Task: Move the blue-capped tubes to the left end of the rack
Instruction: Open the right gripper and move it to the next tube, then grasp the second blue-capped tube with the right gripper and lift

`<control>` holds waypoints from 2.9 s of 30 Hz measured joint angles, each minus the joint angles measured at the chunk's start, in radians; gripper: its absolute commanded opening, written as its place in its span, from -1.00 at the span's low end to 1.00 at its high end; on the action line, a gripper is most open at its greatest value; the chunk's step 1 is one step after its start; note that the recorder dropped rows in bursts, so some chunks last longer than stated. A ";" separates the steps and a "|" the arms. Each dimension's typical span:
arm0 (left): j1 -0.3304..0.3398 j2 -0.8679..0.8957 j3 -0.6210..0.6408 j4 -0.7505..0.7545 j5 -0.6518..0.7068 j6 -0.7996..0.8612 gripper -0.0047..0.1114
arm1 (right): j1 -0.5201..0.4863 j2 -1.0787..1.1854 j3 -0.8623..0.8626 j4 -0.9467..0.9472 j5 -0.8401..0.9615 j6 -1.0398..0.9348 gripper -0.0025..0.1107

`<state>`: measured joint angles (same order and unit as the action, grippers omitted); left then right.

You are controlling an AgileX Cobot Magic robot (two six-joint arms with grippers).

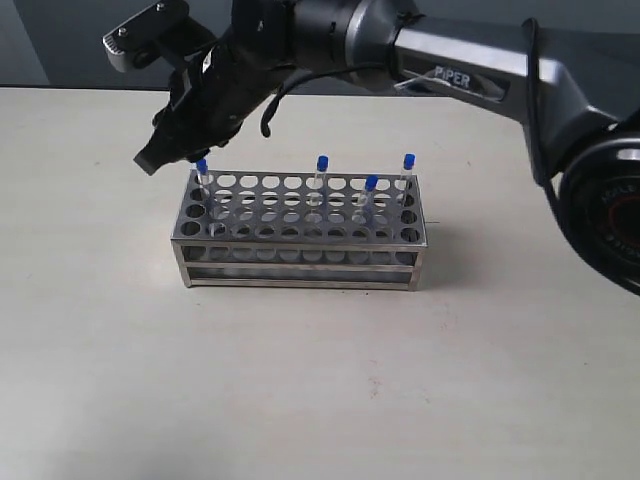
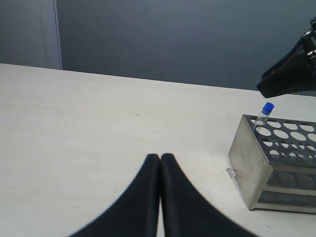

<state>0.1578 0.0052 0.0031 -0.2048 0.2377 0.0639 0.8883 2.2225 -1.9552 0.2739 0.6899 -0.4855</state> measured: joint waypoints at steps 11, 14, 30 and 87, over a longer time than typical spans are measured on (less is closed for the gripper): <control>0.000 0.000 0.000 0.000 0.000 0.000 -0.90 | -0.011 -0.110 0.000 -0.366 0.356 0.218 -0.29; 0.000 0.000 0.000 0.000 0.000 0.000 -0.90 | -0.052 -0.127 0.000 -0.405 0.471 0.255 -0.29; 0.000 0.000 0.000 0.000 0.000 0.000 -0.90 | -0.243 -0.300 0.297 -0.294 0.400 0.348 -0.29; 0.000 0.000 0.000 0.000 0.000 0.000 -0.90 | -0.177 -0.499 0.380 -0.186 0.224 0.262 -0.97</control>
<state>0.1578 0.0052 0.0031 -0.2048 0.2377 0.0639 0.7108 1.7231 -1.5754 0.0879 0.9140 -0.2236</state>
